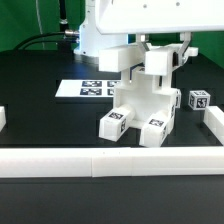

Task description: Assemble chair

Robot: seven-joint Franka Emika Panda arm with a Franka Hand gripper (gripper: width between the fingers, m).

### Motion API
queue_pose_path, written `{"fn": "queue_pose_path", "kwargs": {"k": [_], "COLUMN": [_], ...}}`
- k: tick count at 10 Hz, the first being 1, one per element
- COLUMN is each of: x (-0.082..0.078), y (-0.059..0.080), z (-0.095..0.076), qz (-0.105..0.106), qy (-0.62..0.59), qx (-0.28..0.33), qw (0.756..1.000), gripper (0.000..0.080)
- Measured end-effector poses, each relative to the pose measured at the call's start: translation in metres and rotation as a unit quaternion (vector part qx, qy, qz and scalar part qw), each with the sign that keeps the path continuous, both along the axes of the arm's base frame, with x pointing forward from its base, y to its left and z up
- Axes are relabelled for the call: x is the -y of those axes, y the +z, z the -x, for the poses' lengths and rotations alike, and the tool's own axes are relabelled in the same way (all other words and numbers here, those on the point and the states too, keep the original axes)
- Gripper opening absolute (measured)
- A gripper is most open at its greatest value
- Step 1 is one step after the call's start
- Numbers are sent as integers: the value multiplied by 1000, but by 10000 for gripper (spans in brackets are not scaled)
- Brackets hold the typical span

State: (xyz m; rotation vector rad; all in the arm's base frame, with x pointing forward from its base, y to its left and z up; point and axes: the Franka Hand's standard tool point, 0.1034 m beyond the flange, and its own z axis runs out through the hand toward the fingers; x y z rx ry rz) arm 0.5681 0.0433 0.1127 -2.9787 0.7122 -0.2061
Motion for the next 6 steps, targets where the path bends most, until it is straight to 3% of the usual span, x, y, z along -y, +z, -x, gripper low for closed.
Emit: {"fn": "queue_pose_path", "kwargs": {"k": [2, 6], "x": [5, 6], "y": [-3, -30], "z": [-5, -11], "qz": [3, 13], "qy": [0, 2], "qx": [0, -11], "qw": [1000, 1000], "gripper": [284, 284]}}
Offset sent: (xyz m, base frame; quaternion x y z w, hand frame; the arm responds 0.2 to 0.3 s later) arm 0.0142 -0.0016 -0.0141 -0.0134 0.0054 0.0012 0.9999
